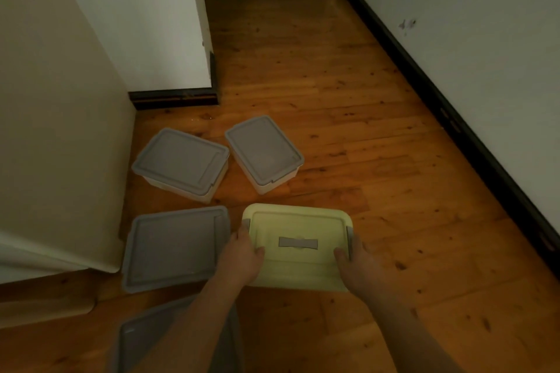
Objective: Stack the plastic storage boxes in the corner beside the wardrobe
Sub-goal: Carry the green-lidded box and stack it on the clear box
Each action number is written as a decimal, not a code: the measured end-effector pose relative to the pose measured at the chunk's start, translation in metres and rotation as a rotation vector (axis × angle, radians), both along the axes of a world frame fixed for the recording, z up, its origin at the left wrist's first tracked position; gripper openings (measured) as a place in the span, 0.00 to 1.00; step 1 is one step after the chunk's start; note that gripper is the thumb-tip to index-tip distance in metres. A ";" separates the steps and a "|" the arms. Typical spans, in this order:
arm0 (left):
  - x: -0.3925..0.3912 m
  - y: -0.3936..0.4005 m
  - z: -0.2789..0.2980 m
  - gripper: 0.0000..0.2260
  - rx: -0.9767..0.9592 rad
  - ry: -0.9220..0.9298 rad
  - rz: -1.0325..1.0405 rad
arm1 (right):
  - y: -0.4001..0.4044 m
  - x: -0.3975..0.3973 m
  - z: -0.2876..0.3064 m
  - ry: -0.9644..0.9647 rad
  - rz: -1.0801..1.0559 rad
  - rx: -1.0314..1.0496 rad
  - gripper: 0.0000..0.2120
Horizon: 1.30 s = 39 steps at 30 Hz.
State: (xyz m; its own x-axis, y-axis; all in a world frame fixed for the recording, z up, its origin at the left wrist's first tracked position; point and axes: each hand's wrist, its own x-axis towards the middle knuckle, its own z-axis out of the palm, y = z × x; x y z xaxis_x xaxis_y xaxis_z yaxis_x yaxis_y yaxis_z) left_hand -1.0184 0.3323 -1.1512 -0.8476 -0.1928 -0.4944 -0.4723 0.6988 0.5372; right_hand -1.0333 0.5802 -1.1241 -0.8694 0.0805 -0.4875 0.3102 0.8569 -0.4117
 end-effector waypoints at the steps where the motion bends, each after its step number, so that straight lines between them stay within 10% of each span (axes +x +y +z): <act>1: 0.001 0.001 -0.002 0.35 0.003 -0.005 0.000 | 0.000 0.001 -0.003 -0.017 0.015 0.009 0.33; 22: 0.012 -0.005 0.021 0.35 0.118 0.123 0.091 | -0.006 -0.004 0.012 0.065 -0.037 -0.079 0.40; 39: -0.017 -0.014 0.224 0.34 0.041 0.287 0.153 | -0.019 -0.031 0.219 0.265 -0.053 -0.116 0.39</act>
State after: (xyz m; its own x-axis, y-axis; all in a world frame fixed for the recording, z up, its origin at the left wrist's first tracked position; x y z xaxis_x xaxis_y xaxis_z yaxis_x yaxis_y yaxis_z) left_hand -1.0351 0.3182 -0.9276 -0.9164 -0.3133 -0.2492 -0.3950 0.6065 0.6900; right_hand -1.0647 0.5613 -0.9052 -0.9636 0.0860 -0.2530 0.2219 0.7850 -0.5784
